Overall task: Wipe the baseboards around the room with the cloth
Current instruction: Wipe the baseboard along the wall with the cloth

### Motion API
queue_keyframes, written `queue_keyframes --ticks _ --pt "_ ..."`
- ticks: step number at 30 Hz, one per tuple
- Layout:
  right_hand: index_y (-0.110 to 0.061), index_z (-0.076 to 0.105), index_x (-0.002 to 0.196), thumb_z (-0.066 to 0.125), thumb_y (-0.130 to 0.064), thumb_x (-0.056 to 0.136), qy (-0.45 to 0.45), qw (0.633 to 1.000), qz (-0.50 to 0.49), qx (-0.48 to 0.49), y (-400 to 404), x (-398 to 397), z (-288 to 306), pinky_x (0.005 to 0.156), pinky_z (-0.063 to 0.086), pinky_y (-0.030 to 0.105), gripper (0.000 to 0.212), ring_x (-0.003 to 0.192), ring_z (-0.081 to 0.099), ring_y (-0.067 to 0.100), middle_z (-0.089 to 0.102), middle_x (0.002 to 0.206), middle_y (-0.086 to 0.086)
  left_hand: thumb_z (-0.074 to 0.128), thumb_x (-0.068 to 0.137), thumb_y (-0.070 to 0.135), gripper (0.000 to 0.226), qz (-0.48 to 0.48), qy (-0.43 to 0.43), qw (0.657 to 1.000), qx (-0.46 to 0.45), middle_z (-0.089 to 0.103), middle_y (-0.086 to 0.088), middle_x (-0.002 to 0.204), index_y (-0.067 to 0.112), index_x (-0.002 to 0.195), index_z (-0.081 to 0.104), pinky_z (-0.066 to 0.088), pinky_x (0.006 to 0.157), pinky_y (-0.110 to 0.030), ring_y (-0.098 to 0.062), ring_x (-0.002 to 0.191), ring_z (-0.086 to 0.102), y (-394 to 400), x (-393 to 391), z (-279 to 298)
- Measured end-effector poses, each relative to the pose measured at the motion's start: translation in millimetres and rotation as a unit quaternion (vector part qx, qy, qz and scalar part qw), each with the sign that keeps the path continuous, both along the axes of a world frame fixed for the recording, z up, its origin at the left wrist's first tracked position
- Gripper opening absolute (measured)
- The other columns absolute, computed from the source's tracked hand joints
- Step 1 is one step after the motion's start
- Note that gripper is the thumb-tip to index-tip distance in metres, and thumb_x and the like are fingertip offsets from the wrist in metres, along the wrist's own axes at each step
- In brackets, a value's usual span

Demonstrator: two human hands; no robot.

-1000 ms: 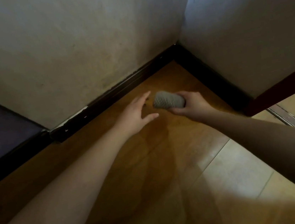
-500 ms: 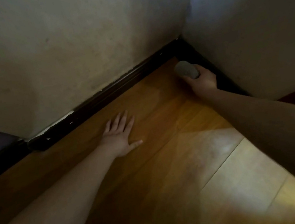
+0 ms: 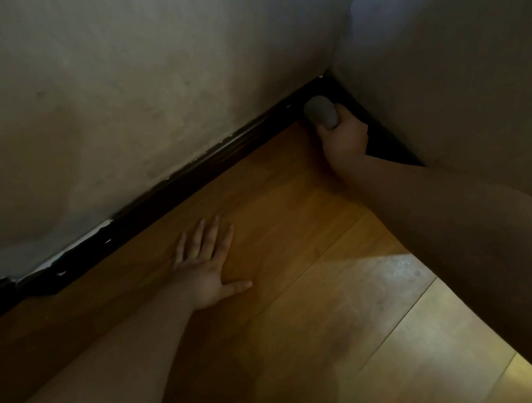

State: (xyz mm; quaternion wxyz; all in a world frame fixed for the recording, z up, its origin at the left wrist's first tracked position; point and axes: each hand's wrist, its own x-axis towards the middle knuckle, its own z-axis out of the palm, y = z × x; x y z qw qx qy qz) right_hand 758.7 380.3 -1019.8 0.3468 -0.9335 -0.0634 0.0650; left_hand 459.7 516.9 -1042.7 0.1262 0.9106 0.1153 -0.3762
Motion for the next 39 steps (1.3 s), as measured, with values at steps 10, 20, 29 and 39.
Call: queue_keyframes --ticks 10,20,29,39 --pt "-0.023 0.045 0.147 0.062 -0.025 0.092 0.027 0.997 0.002 0.078 11 -5 -20 0.104 0.039 0.025 0.057 0.125 0.053 0.023 0.057 0.138 0.007 0.02 0.07 0.092 0.111 0.0 -0.003 1.0 0.001 -0.058 0.002 0.141 0.034 0.14 -0.042 -0.024 0.113 -0.049 -0.022 0.135 -0.047 0 0 -1" --pt "-0.017 0.052 0.141 0.072 -0.029 0.088 0.037 0.981 0.173 0.078 26 -86 -20 0.095 0.027 0.006 0.058 0.127 0.052 0.014 0.056 0.14 0.003 0.03 0.077 0.09 0.108 0.003 0.0 1.0 0.019 -0.056 0.005 0.142 0.037 0.134 -0.045 -0.021 0.114 -0.048 -0.019 0.136 -0.045 -1 1 0" --pt "-0.021 0.046 0.145 0.066 -0.027 0.091 0.027 0.994 0.059 0.087 -12 -44 -7 0.103 0.039 0.025 0.058 0.128 0.052 0.021 0.056 0.14 0.003 0.028 0.076 0.091 0.109 -0.002 0.017 1.0 0.023 -0.057 0.003 0.141 0.035 0.137 -0.044 -0.02 0.116 -0.049 -0.02 0.136 -0.045 -2 3 3" --pt "-0.021 0.042 0.148 0.059 -0.026 0.095 0.026 0.997 0.019 0.077 15 4 8 0.099 0.032 0.018 0.056 0.129 0.049 0.023 0.053 0.142 0.007 0.029 0.073 0.093 0.113 0.008 -0.005 1.0 0.005 -0.054 0.003 0.144 0.034 0.142 -0.039 -0.022 0.115 -0.048 -0.019 0.137 -0.044 -1 1 -2"
